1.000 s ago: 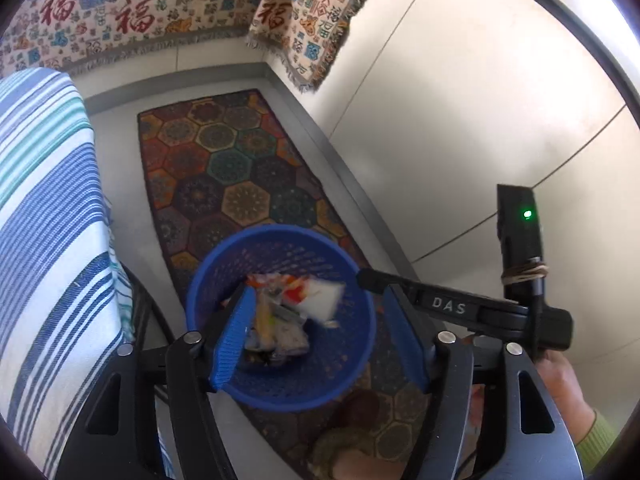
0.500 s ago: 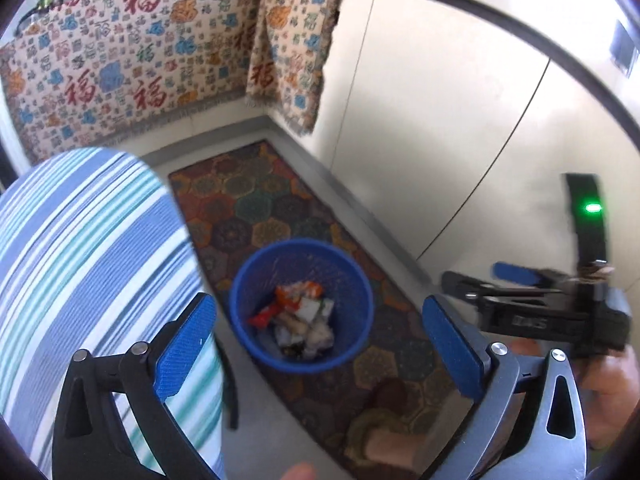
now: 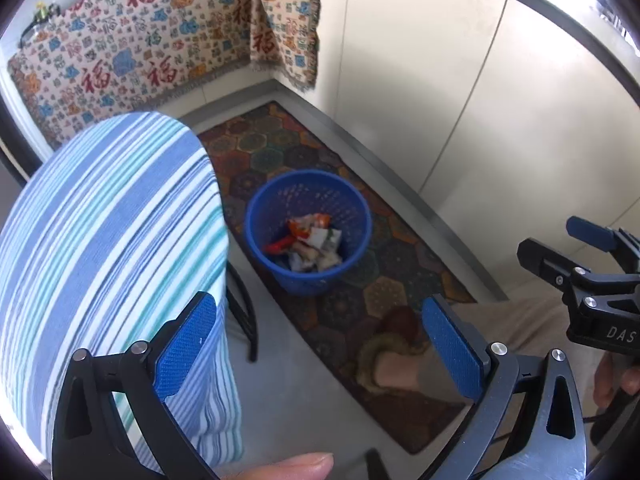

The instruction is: Collect trash

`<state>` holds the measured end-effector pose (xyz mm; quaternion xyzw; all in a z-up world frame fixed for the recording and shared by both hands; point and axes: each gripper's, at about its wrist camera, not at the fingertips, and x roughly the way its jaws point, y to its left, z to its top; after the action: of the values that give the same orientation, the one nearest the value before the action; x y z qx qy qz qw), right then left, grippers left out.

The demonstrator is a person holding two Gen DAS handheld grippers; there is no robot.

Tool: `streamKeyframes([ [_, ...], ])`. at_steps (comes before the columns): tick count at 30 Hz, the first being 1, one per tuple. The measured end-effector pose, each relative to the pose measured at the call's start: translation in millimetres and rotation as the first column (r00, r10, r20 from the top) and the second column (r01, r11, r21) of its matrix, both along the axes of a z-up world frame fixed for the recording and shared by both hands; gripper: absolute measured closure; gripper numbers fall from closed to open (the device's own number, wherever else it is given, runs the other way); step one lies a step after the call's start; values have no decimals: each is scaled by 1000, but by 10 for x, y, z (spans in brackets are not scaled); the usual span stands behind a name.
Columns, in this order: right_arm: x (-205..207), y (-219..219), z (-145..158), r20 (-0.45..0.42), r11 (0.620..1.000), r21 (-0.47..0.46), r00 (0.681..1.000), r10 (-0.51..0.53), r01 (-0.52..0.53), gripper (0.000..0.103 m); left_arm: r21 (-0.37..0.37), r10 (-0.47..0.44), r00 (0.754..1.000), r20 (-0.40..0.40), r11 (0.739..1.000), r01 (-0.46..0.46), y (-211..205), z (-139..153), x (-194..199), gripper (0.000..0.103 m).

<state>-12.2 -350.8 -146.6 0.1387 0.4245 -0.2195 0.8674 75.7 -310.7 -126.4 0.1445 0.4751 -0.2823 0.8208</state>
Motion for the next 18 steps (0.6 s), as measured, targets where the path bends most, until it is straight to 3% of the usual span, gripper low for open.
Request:
streamKeyframes([
  [4, -101, 95, 132, 12, 1000, -4, 1000, 16, -16, 0, -46, 17, 999, 30, 999, -16, 104, 113, -64, 0],
  [8, -140, 197, 217, 25, 999, -8, 999, 32, -31, 0, -39, 40, 996, 74, 999, -37, 130, 176, -84, 0],
  [18, -221, 265, 303, 38, 999, -18, 999, 30, -29, 0, -60, 37, 997, 69, 998, -33, 154, 246, -73, 1],
])
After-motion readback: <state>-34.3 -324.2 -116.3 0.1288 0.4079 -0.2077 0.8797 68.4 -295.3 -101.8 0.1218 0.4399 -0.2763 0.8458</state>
